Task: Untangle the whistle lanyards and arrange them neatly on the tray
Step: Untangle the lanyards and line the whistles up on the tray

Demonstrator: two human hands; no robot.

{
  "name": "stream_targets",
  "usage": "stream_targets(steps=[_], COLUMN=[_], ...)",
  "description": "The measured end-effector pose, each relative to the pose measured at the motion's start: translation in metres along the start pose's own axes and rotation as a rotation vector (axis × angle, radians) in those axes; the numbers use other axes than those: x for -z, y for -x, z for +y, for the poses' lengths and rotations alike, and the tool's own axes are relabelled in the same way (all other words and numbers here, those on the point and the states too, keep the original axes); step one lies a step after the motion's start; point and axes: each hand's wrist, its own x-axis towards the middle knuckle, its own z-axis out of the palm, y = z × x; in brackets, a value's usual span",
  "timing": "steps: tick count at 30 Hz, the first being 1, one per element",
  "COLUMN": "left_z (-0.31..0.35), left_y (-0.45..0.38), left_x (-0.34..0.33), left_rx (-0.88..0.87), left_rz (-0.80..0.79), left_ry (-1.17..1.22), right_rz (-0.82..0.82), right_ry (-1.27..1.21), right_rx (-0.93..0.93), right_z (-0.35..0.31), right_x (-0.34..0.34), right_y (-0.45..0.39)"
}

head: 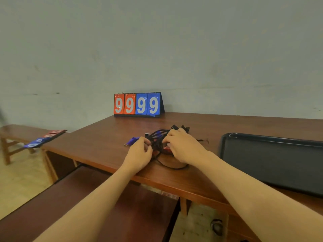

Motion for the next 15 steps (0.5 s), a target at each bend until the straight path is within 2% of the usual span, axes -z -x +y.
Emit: stream_targets(steps=[3,10,15], left_z=[-0.004,-0.002,-0.001], left_y=[0.002,-0.002,-0.002], left_x=[-0.001,-0.003,-0.002], left_rx=[-0.027,0.02,0.026], left_rz=[0.013,0.041,0.008], left_ry=[0.007,0.025,-0.011], right_rz=[-0.002,-0.107,-0.097], right_ry=[0.051,-0.019,-0.106], right_rx=[0.048,-0.009,-0.075], right_z=[0.007,0.014,0.012], right_x=[-0.008,-0.005,-0.009], right_y=[-0.002,0.006,0.005])
